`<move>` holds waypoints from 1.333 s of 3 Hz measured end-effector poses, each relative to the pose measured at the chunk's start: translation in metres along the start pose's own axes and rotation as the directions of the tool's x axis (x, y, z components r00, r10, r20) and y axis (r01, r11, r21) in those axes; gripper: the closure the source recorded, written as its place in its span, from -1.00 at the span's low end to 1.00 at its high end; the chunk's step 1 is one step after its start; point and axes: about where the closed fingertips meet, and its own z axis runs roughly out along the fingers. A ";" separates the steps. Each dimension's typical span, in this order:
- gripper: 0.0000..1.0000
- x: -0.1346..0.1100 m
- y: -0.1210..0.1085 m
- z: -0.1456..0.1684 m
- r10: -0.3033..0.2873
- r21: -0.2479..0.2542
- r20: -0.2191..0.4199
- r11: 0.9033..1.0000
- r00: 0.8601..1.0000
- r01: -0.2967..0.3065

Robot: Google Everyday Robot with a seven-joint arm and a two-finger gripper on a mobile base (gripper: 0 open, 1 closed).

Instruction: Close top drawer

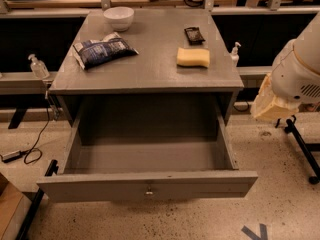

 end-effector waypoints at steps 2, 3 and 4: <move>1.00 -0.018 0.033 0.054 -0.068 -0.058 0.004 0.996 0.998 0.068; 1.00 -0.023 0.061 0.108 -0.085 -0.139 0.035 0.986 0.996 0.089; 1.00 -0.019 0.083 0.159 -0.063 -0.212 0.075 0.974 0.995 0.077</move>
Offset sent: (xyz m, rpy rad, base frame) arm -0.0334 0.0579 -0.1355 0.0301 0.1037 0.1468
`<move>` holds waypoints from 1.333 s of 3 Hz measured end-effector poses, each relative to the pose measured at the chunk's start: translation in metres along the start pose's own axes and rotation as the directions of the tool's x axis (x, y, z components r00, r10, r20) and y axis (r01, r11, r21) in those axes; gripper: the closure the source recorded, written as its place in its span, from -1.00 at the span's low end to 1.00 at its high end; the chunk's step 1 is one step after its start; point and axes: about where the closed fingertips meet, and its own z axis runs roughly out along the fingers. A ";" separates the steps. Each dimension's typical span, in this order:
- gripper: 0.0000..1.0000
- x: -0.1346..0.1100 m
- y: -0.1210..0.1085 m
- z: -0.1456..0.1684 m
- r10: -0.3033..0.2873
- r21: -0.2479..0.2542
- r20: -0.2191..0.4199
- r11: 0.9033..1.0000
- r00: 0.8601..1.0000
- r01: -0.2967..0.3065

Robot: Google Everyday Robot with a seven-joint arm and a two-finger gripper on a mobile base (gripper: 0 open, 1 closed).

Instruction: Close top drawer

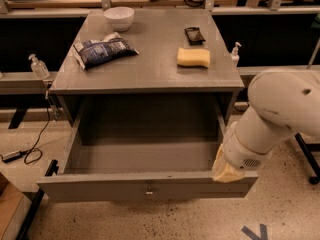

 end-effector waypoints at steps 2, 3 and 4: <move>1.00 0.000 0.002 0.012 -0.014 -0.014 -0.048 1.000 0.999 0.014; 1.00 0.000 0.008 0.041 -0.027 -0.053 -0.066 0.998 0.997 0.024; 1.00 0.010 0.020 0.084 -0.005 -0.124 -0.063 0.992 0.998 -0.002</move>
Offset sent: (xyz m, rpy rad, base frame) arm -0.0010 0.0042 -0.0141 -0.1237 0.0133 0.0354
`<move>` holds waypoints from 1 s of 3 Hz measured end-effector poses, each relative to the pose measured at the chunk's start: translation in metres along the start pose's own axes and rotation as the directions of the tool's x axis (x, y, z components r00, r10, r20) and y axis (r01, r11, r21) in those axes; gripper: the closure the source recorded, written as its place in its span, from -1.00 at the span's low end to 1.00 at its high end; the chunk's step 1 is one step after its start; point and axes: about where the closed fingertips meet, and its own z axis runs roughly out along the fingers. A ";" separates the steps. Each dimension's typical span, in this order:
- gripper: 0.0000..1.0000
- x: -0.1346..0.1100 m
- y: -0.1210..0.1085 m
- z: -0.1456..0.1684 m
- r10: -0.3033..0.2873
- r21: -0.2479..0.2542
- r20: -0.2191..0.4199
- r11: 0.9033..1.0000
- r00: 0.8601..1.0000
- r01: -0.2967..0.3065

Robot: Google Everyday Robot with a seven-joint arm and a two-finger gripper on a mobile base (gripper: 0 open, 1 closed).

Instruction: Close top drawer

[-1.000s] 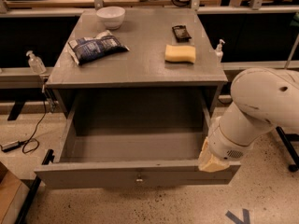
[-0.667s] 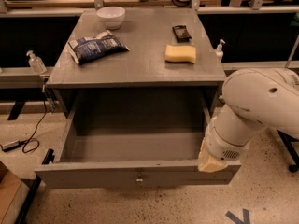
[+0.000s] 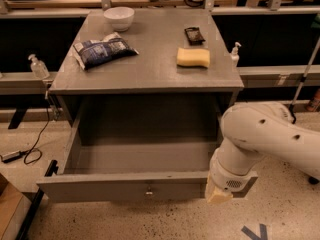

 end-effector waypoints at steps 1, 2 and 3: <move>1.00 0.009 0.003 0.038 0.027 -0.044 0.026 0.999 0.999 -0.026; 1.00 0.010 -0.001 0.050 0.033 -0.056 0.054 0.998 0.998 -0.030; 1.00 0.010 -0.001 0.050 0.033 -0.056 0.054 0.998 0.998 -0.030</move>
Offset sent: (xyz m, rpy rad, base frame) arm 0.0085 0.0034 -0.1138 0.1618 0.1055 -0.0374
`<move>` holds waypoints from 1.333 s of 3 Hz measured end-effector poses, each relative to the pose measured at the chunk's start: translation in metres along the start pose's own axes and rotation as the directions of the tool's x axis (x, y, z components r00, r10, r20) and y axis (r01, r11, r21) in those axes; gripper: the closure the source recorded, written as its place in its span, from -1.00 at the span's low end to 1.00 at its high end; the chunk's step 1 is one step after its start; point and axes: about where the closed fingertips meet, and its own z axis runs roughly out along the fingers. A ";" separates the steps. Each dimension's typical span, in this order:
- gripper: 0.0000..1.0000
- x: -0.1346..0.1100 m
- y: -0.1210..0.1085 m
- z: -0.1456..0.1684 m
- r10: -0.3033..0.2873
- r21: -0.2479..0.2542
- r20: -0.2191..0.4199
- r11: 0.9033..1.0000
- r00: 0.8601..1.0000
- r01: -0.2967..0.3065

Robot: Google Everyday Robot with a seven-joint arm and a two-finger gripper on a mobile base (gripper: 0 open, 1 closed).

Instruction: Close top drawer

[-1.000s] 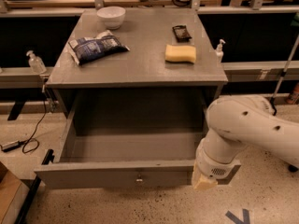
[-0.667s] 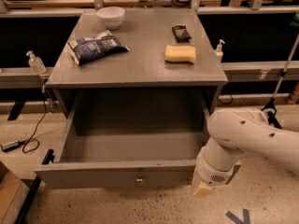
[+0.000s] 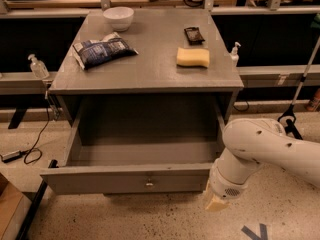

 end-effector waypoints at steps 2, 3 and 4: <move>1.00 -0.020 -0.035 -0.002 -0.049 0.054 0.038 0.997 0.998 0.046; 1.00 -0.020 -0.033 -0.002 -0.049 0.054 0.038 0.997 0.998 0.046; 1.00 -0.041 -0.068 -0.013 -0.117 0.116 0.082 0.987 0.990 0.107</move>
Offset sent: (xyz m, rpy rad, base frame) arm 0.1331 0.0606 0.0067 0.1240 -0.2407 0.1258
